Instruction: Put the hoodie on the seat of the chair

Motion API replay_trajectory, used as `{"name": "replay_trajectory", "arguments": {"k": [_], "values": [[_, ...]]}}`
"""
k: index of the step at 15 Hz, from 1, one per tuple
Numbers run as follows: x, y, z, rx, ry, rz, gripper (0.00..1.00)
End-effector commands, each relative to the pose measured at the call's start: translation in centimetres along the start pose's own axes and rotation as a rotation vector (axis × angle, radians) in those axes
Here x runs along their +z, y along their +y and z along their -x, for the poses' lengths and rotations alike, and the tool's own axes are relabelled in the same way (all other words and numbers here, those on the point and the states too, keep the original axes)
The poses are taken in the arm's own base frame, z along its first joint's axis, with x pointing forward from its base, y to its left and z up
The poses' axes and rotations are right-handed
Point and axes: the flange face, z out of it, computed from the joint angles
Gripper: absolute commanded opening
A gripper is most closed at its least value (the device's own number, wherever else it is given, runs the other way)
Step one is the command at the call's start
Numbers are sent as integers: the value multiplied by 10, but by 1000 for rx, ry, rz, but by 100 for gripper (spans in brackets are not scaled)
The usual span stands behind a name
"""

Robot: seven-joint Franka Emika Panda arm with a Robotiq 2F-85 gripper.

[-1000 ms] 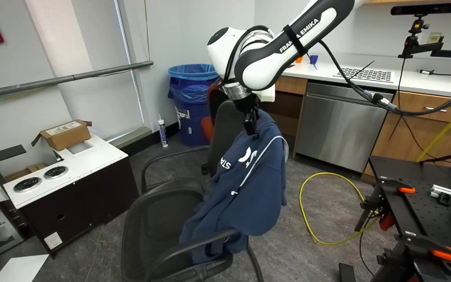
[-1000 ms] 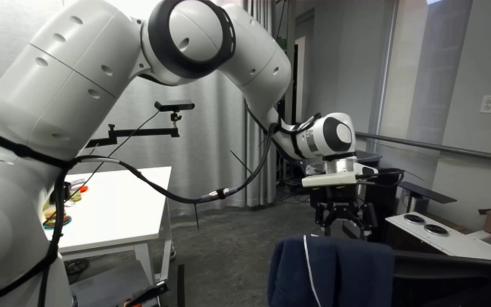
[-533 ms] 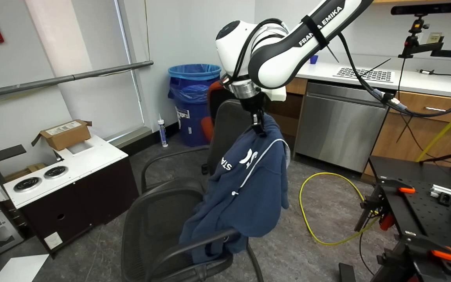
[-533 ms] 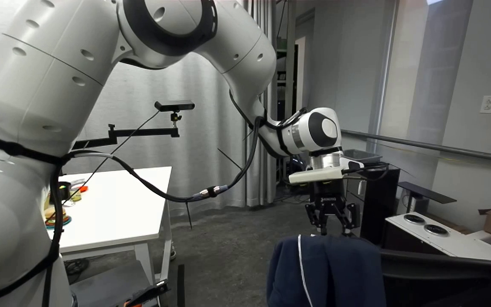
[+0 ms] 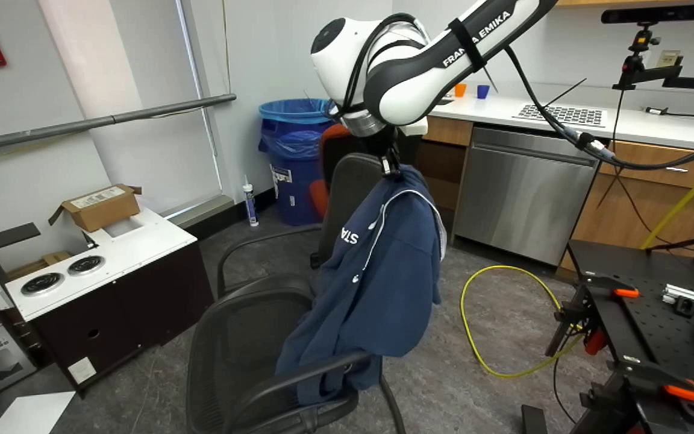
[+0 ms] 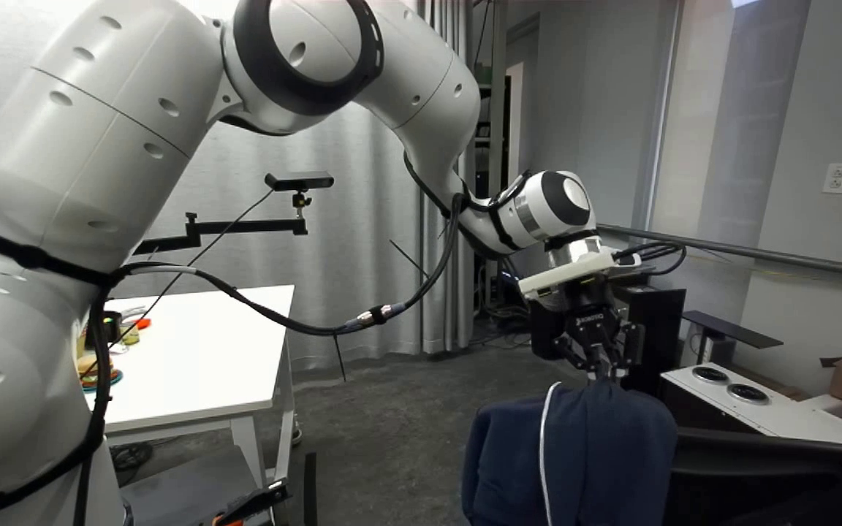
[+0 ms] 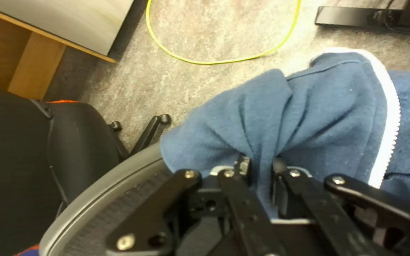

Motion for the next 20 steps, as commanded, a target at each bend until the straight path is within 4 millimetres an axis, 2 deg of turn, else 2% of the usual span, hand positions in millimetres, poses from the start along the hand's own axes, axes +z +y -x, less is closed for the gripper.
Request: {"name": "replay_trajectory", "arguments": {"k": [1, 6, 9, 16, 20], "values": [[-24, 9, -42, -88, -20, 172, 3], [-42, 4, -86, -241, -13, 366, 3], [-43, 12, -105, -309, 9, 423, 3], [-48, 25, -131, -418, 50, 488, 3], [-54, 26, -147, -532, 143, 548, 3]]}}
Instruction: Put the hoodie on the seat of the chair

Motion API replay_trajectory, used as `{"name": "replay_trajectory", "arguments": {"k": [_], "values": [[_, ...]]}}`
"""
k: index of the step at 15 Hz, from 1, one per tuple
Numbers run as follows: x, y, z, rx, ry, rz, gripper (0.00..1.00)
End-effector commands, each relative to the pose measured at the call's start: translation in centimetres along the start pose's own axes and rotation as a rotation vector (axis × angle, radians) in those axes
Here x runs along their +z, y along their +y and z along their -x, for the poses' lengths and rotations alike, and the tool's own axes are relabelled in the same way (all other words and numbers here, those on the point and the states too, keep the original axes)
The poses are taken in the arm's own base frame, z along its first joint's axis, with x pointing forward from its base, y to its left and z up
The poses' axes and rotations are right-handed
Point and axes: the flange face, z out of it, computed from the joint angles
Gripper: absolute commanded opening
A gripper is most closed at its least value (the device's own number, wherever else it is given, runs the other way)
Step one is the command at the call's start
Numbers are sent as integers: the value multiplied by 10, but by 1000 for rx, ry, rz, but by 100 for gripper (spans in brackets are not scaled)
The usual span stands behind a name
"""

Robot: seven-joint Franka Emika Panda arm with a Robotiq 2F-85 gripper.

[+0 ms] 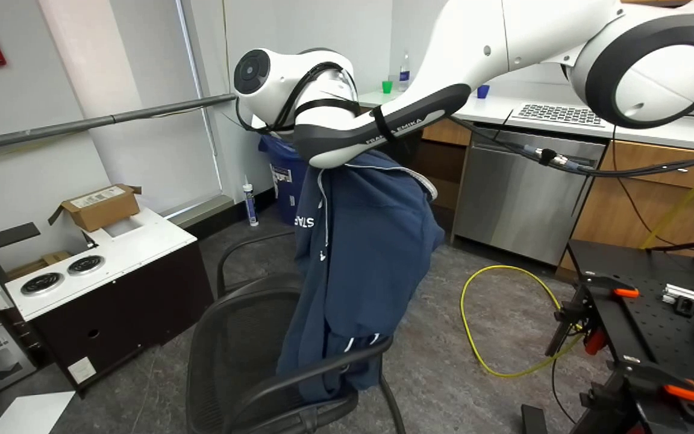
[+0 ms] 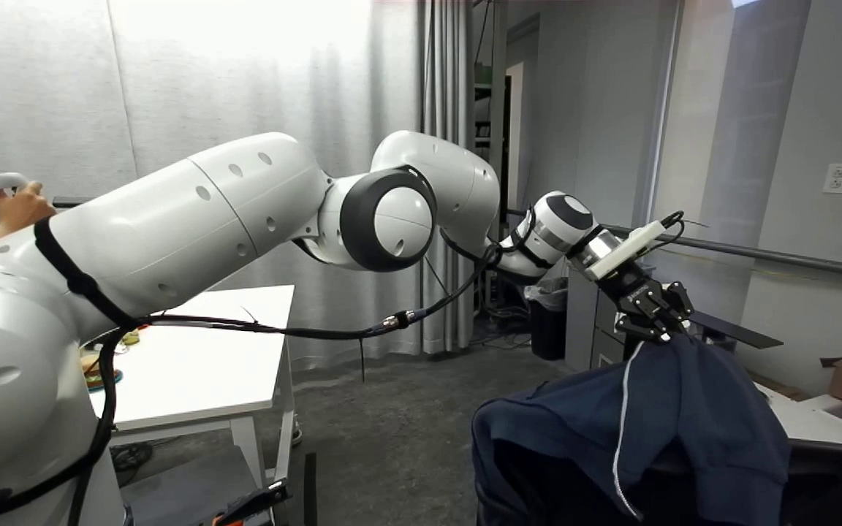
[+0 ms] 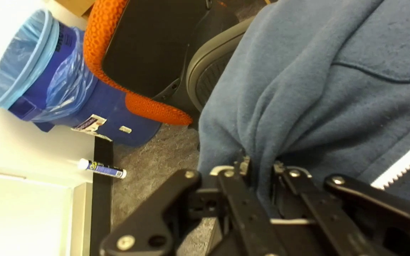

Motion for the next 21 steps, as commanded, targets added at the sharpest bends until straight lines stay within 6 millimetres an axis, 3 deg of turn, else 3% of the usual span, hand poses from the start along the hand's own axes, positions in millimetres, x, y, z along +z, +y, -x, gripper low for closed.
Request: {"name": "replay_trajectory", "arguments": {"k": [1, 12, 13, 14, 16, 17, 21], "values": [[-1, 20, -9, -85, 83, 112, 3], [1, 24, -11, -229, 104, 147, 3], [3, 21, -10, -248, 99, 115, 24], [4, 18, -9, -272, 88, 79, 38], [8, 7, -3, -354, 57, -40, 52], [-11, -17, -18, -376, 21, -88, 59], [-19, -34, -8, -381, -71, -225, 90]]}}
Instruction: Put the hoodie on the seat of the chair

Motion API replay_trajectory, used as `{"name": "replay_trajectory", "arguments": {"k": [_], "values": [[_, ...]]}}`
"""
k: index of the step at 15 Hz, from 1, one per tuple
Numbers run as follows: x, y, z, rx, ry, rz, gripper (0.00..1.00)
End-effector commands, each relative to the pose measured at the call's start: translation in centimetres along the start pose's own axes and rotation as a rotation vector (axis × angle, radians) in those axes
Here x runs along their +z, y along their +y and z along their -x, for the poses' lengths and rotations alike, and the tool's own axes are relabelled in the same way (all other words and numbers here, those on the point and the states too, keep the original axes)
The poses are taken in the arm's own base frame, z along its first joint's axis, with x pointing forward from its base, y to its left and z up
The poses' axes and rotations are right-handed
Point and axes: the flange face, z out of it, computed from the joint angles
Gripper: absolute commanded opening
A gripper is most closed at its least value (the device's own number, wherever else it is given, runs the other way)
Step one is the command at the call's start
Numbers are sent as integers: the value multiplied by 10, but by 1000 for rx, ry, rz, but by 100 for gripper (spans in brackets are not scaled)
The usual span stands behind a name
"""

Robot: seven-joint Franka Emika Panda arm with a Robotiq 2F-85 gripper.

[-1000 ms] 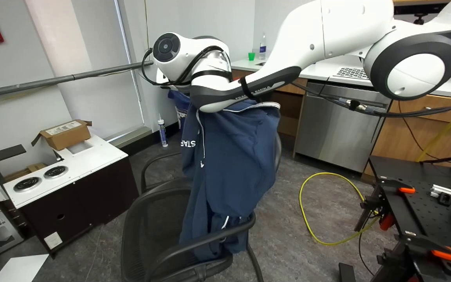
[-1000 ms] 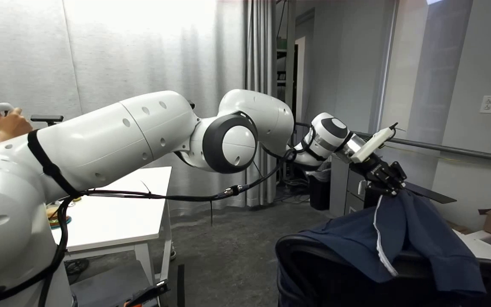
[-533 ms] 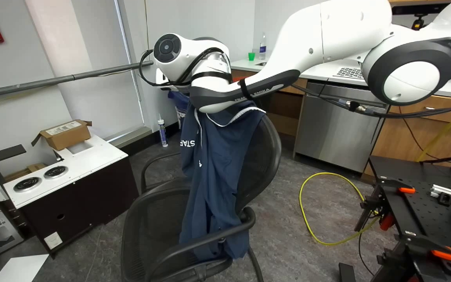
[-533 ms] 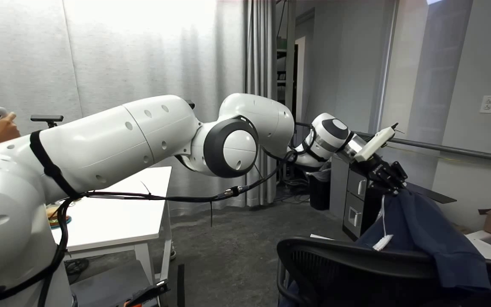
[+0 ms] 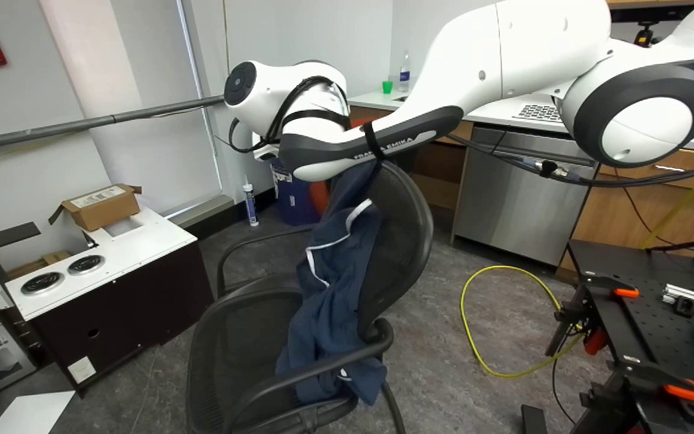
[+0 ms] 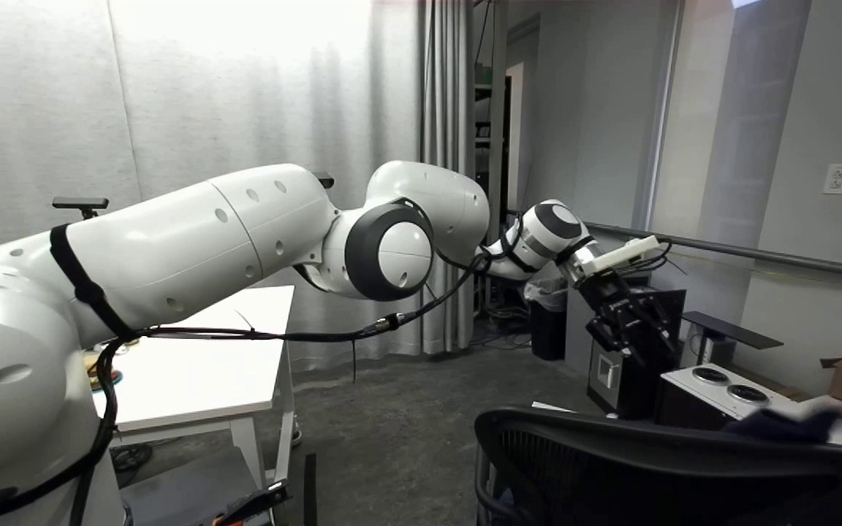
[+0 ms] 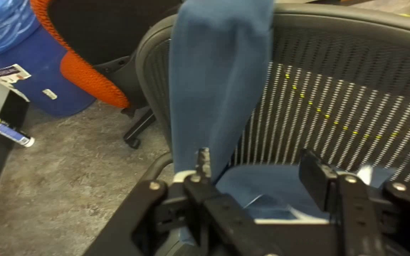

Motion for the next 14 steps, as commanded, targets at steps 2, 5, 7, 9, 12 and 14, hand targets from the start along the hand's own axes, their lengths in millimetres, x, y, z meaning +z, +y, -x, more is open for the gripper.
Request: {"name": "replay_trajectory", "arguments": {"k": [2, 5, 7, 9, 12, 14], "values": [[-15, -16, 10, -4, -36, -136, 100], [-13, -19, 24, 16, -27, -208, 100], [-6, -18, 35, 41, -14, -254, 100], [4, -23, 46, 55, 7, -350, 100], [8, -20, 40, 42, -14, -302, 100], [10, -19, 42, 44, -9, -309, 100]]}}
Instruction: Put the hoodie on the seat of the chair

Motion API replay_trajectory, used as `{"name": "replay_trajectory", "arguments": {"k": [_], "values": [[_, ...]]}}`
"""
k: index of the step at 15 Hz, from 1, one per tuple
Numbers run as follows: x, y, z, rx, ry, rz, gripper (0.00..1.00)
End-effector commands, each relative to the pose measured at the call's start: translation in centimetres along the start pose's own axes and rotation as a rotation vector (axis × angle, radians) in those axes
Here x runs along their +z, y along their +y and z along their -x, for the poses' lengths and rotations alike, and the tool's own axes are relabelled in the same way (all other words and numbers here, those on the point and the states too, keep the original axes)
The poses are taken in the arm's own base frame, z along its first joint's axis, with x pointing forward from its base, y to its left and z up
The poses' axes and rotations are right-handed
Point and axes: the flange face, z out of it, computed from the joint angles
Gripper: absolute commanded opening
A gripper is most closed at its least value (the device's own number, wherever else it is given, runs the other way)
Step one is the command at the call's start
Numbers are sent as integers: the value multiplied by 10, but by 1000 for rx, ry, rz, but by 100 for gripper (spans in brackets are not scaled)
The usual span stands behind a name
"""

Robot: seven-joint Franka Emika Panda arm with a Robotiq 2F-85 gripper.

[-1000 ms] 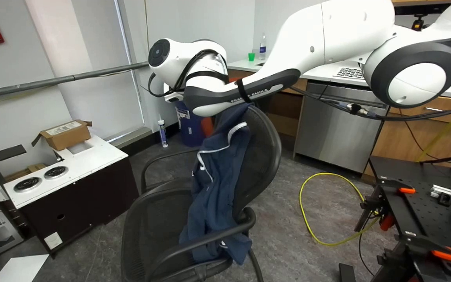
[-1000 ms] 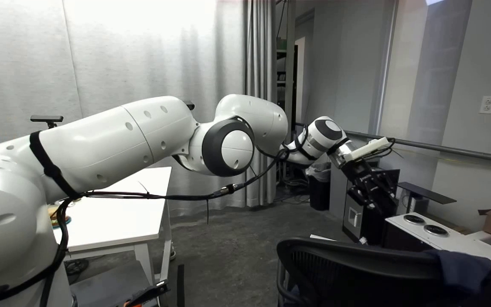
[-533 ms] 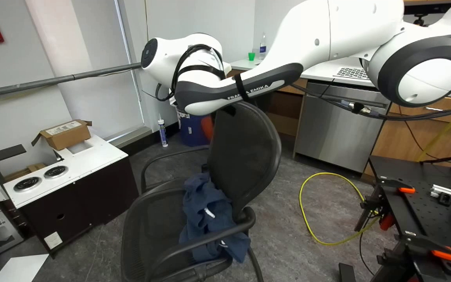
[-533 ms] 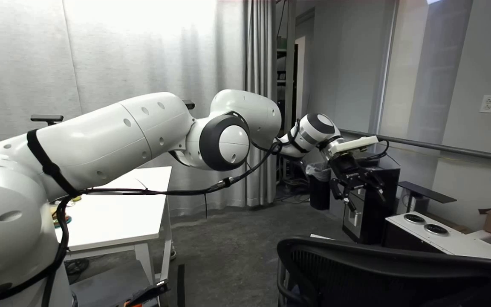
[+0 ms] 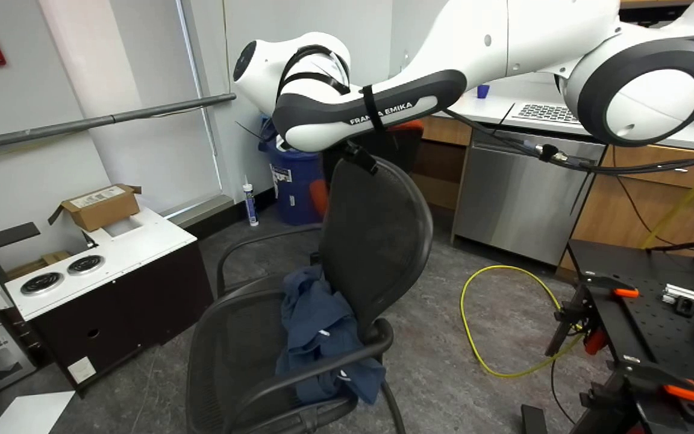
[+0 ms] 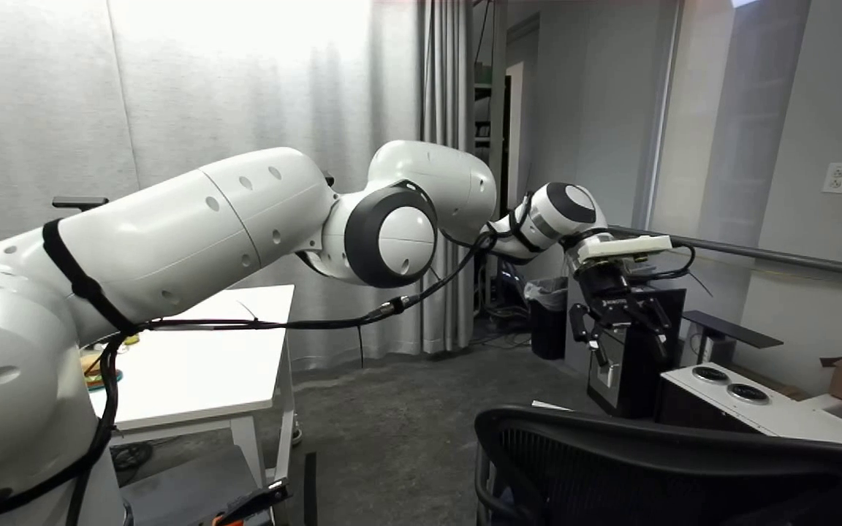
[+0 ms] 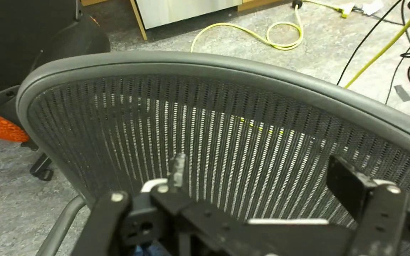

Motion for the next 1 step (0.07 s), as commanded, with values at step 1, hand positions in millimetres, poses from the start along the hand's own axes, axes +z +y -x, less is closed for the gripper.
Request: {"name": "replay_trajectory", "arguments": {"k": [1], "values": [[0, 0, -1, -1, 1, -1, 100]]}}
